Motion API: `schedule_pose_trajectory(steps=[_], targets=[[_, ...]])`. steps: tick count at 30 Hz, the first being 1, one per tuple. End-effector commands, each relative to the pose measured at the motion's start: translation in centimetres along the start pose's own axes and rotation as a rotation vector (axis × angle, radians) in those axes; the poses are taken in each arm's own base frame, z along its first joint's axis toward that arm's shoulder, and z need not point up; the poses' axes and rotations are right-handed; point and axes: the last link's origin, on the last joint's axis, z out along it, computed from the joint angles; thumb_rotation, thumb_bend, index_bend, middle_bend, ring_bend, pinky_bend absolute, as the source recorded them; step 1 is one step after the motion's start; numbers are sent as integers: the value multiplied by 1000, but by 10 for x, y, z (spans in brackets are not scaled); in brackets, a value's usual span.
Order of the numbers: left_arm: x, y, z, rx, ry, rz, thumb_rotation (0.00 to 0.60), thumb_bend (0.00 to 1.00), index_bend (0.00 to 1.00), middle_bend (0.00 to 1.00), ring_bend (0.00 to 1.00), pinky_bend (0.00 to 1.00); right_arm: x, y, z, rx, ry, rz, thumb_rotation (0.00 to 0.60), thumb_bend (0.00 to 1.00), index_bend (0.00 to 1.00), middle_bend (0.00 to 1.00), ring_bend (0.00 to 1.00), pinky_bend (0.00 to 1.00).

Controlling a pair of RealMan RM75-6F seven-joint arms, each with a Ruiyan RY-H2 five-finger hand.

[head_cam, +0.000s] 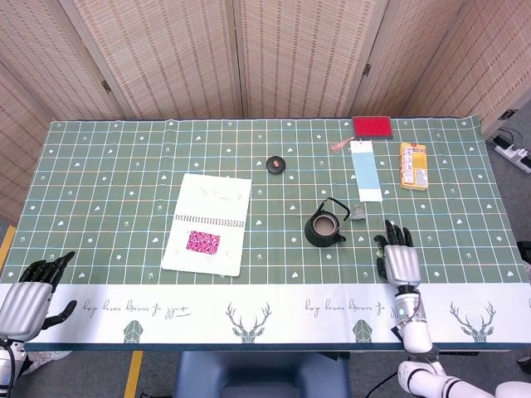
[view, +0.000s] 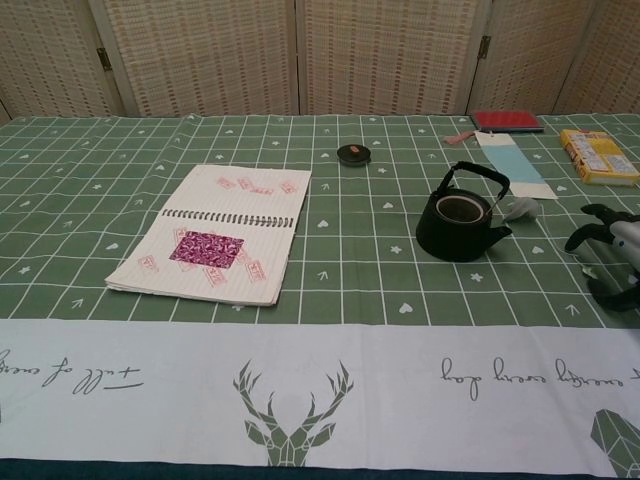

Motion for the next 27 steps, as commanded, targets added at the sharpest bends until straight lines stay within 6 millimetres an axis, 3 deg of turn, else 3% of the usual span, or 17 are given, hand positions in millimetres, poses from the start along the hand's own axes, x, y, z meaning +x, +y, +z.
schedule_pose_trajectory(steps=[1, 27], targets=[[0, 0, 0, 0, 1, -1, 600, 284, 19, 134, 184, 138, 1, -1, -1, 8, 2, 8, 600, 449, 258, 0, 0, 0], [0, 1, 0, 0, 3, 3, 600, 284, 20, 134, 184, 137, 1, 2, -2, -4, 8, 0, 600, 449, 308, 0, 0, 0]])
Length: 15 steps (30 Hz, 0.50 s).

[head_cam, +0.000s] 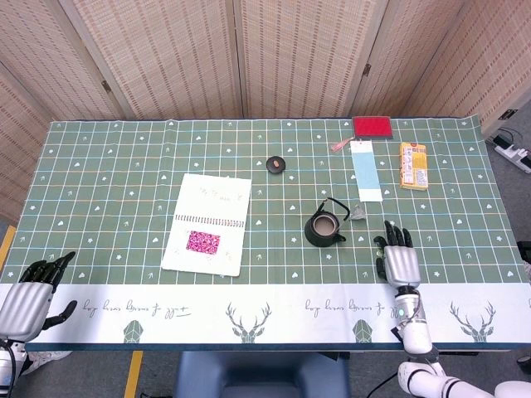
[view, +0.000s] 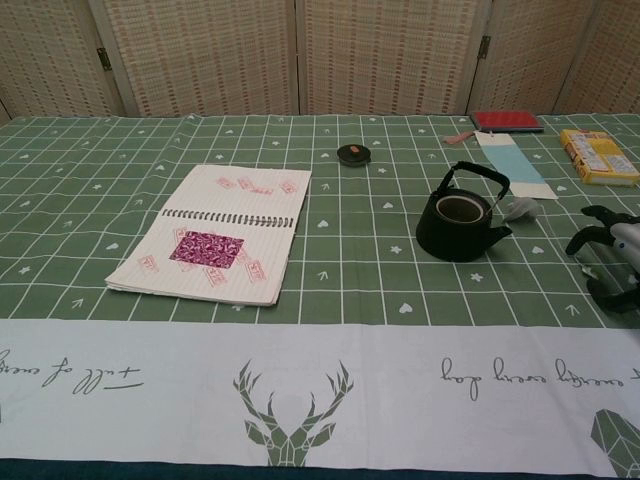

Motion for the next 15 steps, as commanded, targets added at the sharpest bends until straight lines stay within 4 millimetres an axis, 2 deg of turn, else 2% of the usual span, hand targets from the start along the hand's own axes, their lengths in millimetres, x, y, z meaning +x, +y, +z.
schedule_pose_trajectory(steps=[1, 15], targets=[[0, 0, 0, 0, 0, 1, 600, 284, 20, 134, 184, 137, 1, 1, -1, 0, 5, 3, 600, 449, 310, 0, 0, 0], [-1, 0, 1, 4, -3, 5, 600, 284, 20, 134, 183, 137, 0, 3, -4, 11, 16, 2, 600, 448, 352, 0, 0, 0]])
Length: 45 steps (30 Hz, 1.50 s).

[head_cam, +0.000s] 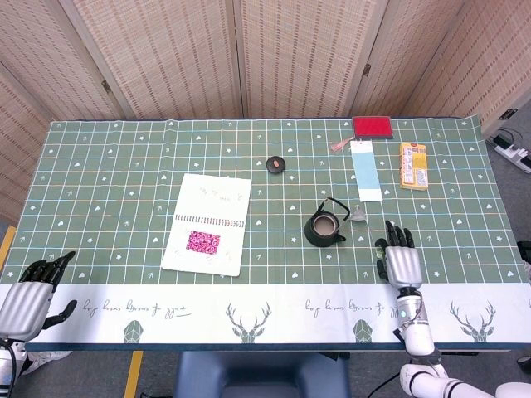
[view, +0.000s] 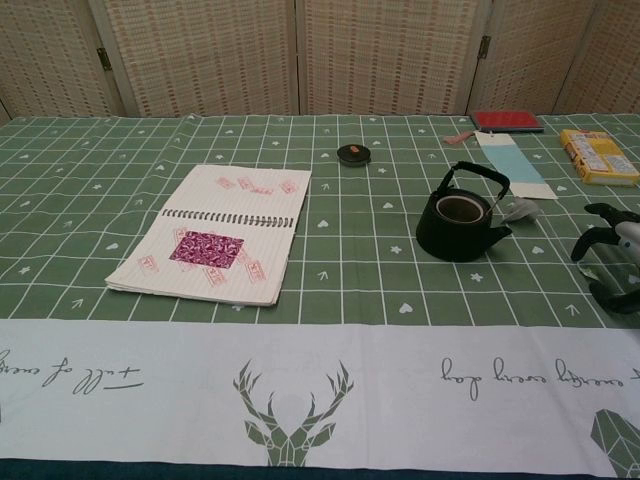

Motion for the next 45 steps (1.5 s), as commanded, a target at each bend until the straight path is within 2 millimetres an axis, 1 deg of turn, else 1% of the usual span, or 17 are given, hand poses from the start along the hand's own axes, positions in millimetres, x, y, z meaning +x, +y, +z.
schedule_pose_trajectory(steps=[1, 14, 24, 38, 45], targets=[[0, 0, 0, -1, 0, 0, 600, 284, 20, 134, 183, 137, 0, 0, -1, 2, 4, 1, 600, 448, 360, 0, 0, 0], [0, 0, 1, 3, 0, 5, 600, 285, 20, 134, 184, 137, 0, 2, -1, -2, 16, -9, 600, 449, 433, 0, 0, 0], [-1, 0, 1, 6, -1, 6, 600, 285, 21, 134, 184, 137, 0, 3, 0, -8, 17, -15, 600, 449, 471, 0, 0, 0], [-1, 0, 1, 1, 6, 8, 600, 285, 19, 134, 182, 138, 1, 5, 1, -20, 35, -11, 600, 449, 599, 18, 0, 0], [0, 1, 0, -7, 12, 7, 600, 285, 8, 134, 177, 137, 4, 7, 1, -21, 44, -2, 600, 448, 623, 26, 0, 0]])
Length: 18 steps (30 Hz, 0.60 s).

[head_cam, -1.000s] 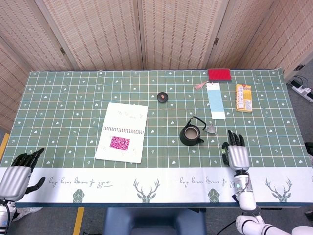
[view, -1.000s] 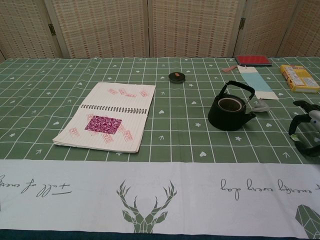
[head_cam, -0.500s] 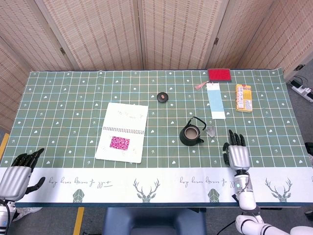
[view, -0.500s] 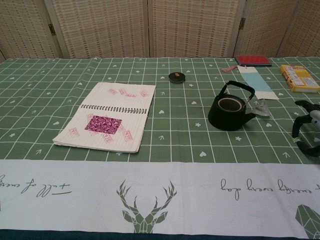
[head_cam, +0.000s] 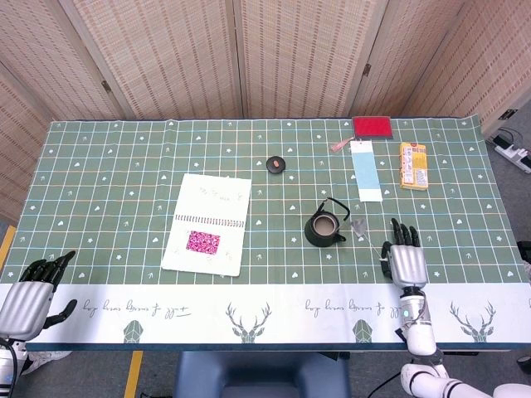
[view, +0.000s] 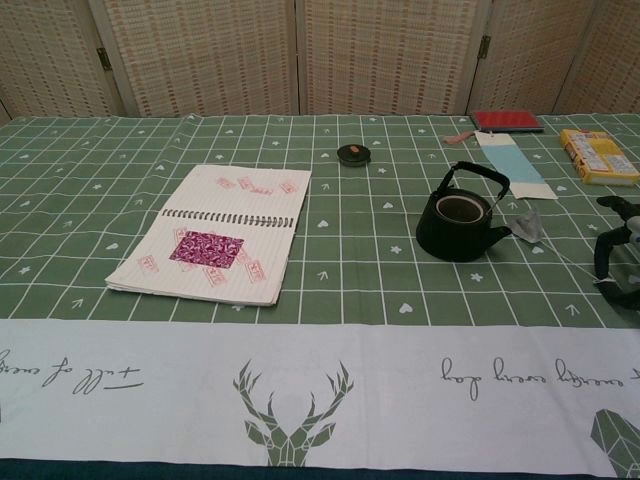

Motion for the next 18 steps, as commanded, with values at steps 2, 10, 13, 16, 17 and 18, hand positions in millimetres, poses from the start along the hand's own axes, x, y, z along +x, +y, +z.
schedule_pose_trajectory(steps=[2, 10, 13, 16, 17, 18], targets=[[0, 0, 0, -2, 4, -1, 600, 285, 7, 134, 176, 137, 5, 0, 0, 6, 14, 17, 600, 449, 624, 28, 0, 0], [-1, 0, 1, 3, 2, 1, 600, 284, 6, 134, 176, 137, 48, -15, -8, 69, 130, 54, 600, 449, 624, 29, 0, 0], [-1, -1, 2, 9, 0, 4, 600, 284, 7, 134, 176, 137, 73, -24, -12, 86, 184, 56, 600, 448, 625, 29, 0, 0], [-2, -2, 2, 17, -5, 5, 600, 284, 8, 134, 177, 137, 98, -34, -15, 96, 221, 58, 600, 448, 626, 31, 0, 0], [-2, -2, 3, 18, -6, 5, 600, 284, 8, 134, 177, 137, 104, -37, -16, 98, 229, 57, 600, 449, 626, 32, 0, 0], [-1, -2, 3, 18, -6, 3, 600, 284, 8, 134, 177, 137, 112, -41, -18, 100, 240, 56, 600, 448, 626, 32, 0, 0]])
